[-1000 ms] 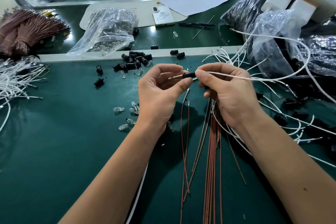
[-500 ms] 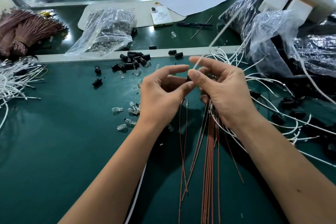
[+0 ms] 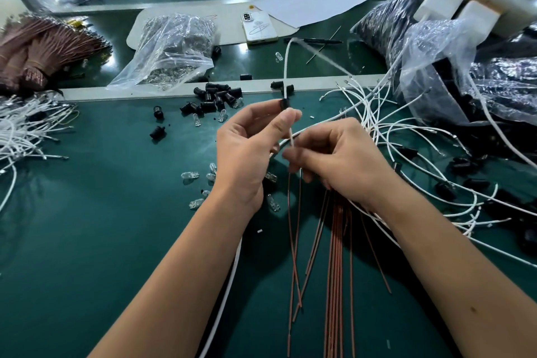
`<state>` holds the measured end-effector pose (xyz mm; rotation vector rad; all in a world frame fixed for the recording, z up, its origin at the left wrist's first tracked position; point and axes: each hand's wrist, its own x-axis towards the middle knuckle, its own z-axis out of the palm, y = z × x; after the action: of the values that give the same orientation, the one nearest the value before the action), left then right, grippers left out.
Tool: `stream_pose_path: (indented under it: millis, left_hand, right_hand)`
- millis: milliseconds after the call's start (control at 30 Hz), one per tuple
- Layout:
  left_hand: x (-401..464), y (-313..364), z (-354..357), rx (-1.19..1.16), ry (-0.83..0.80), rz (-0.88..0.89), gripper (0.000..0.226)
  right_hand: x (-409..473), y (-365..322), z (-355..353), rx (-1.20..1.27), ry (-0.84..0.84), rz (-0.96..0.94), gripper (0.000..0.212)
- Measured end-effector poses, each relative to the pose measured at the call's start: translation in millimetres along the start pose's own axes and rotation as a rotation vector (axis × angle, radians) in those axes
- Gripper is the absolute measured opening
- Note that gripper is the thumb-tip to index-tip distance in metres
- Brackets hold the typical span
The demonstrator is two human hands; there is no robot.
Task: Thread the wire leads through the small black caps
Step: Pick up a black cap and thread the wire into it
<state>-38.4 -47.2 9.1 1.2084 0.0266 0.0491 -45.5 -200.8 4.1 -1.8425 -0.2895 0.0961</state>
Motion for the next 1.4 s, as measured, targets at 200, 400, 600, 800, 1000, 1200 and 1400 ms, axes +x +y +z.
stream_pose_path:
  millis: [200, 400, 600, 800, 1000, 1200, 1400]
  left_hand:
    - [6.8, 14.2, -10.6, -0.235, 0.028, -0.031, 0.017]
    - [4.9, 13.9, -6.7, -0.304, 0.0, -0.073, 0.021]
    - [4.3, 7.4, -2.9, -0.304, 0.017, -0.1, 0.025]
    - [11.2, 12.7, -8.9, -0.413, 0.041, -0.147, 0.024]
    - [6.3, 11.1, -2.6, -0.445, -0.002, -0.196, 0.03]
    - [8.4, 9.6, -3.8, -0.447, 0.006, -0.193, 0.032]
    - [9.5, 12.7, -6.3, -0.442, 0.03, -0.179, 0.032]
  right_hand:
    - [-5.5, -9.7, -5.7, -0.355, -0.413, -0.055, 0.01]
    - [-6.0, -12.1, -1.5, 0.124, -0.197, -0.011, 0.018]
    - [-8.1, -11.9, 5.3, 0.202, -0.271, 0.08, 0.016]
    - [-16.8, -23.3, -11.3, -0.01, -0.951, 0.135, 0.009]
    - [-13.4, -17.7, 2.2, 0.319, -0.641, 0.138, 0.024]
    - [-17.0, -20.1, -2.2, 0.267, -0.807, 0.175, 0.024]
    - [-18.1, -22.4, 3.7, 0.283, -0.899, 0.158, 0.023]
